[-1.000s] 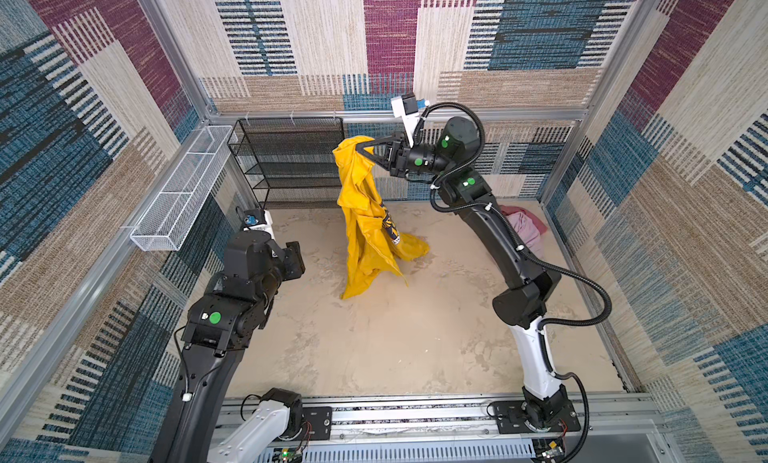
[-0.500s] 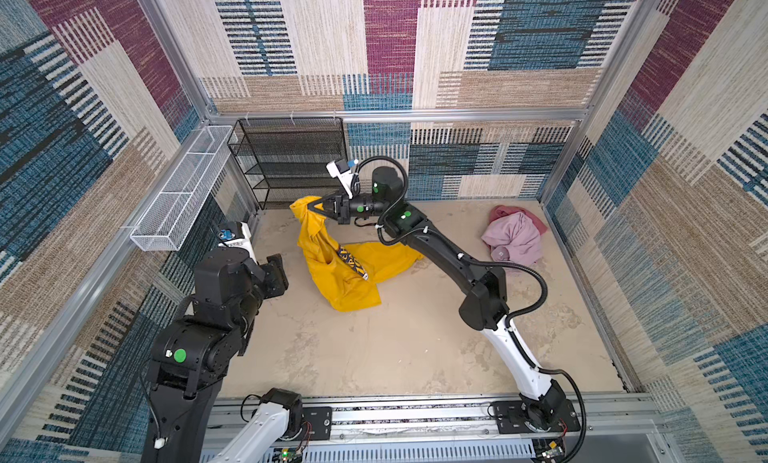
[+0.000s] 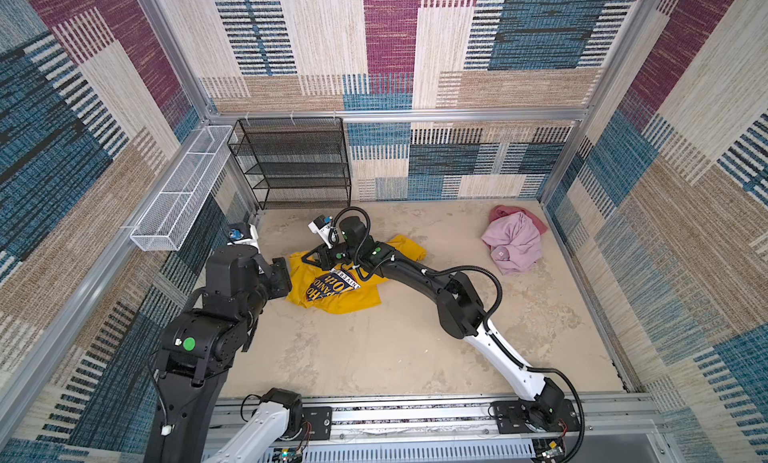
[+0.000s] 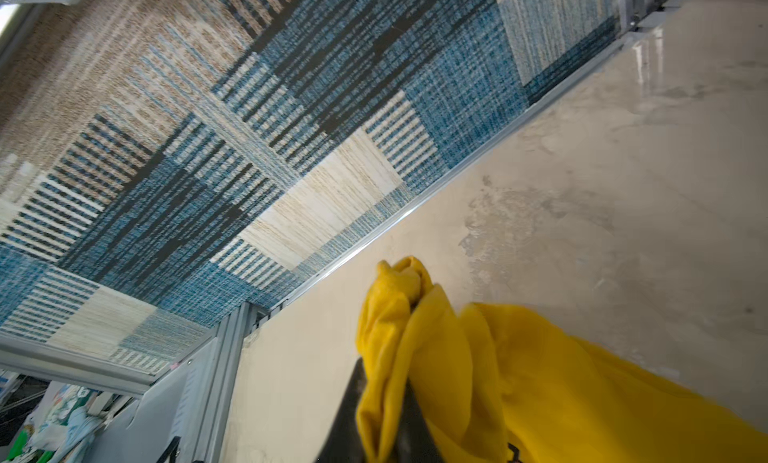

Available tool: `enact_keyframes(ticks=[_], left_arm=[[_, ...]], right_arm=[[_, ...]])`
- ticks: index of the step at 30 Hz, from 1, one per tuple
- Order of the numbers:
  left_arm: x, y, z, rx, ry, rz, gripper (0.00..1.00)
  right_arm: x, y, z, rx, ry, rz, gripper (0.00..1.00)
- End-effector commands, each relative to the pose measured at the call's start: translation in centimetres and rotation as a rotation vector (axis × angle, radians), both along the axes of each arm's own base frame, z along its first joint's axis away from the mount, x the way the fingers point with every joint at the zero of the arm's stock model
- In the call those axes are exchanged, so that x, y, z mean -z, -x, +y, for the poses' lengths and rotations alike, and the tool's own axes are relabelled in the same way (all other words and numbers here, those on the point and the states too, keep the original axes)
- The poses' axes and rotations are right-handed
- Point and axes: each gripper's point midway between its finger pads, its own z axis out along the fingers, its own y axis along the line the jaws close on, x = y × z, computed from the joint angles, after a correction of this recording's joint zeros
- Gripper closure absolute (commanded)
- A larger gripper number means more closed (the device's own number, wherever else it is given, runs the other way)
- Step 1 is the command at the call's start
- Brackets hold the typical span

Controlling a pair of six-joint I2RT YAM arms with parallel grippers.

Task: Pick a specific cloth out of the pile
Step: 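Release the T-shirt and withdraw the right gripper while the left gripper reaches toward it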

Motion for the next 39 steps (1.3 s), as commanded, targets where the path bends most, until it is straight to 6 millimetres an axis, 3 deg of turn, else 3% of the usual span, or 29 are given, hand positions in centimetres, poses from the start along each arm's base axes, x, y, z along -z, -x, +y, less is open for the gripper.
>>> enact_keyframes(ticks=[1, 5, 11, 16, 20, 26, 33, 39], left_arm=[[0.3, -0.5, -0.4, 0.014, 0.013, -0.001, 0.35], [1.7, -1.5, -1.5, 0.059, 0.022, 0.045, 0.35], [4.0, -3.8, -3.4, 0.106, 0.078, 0.102, 0.36], [5.6, -5.7, -5.4, 0.158, 0.151, 0.128, 0.37], [7.5, -7.5, -7.8, 0.214, 0.213, 0.176, 0.38], [10.3, -10.3, -13.2, 0.328, 0.227, 0.246, 0.39], [14.3, -13.8, -22.3, 0.494, 0.2, 0.369, 0.41], [18.1, -17.2, -28.3, 0.566, 0.175, 0.447, 0.41]], right_arm=[[-0.5, -1.1, -0.8, 0.085, 0.037, -0.06, 0.55], [-2.0, -1.0, -2.4, 0.136, 0.049, -0.116, 0.43], [-4.9, -0.1, -5.9, 0.219, 0.063, -0.186, 0.35], [-7.1, 0.7, -10.8, 0.327, 0.084, -0.229, 0.34], [-8.4, 1.7, -16.2, 0.416, 0.072, -0.199, 0.34], [-9.9, 4.0, -24.7, 0.613, 0.117, -0.195, 0.32], [-11.1, 6.5, -33.6, 0.743, 0.116, -0.116, 0.28], [-12.4, 8.5, -39.4, 0.878, 0.131, -0.142, 0.2]])
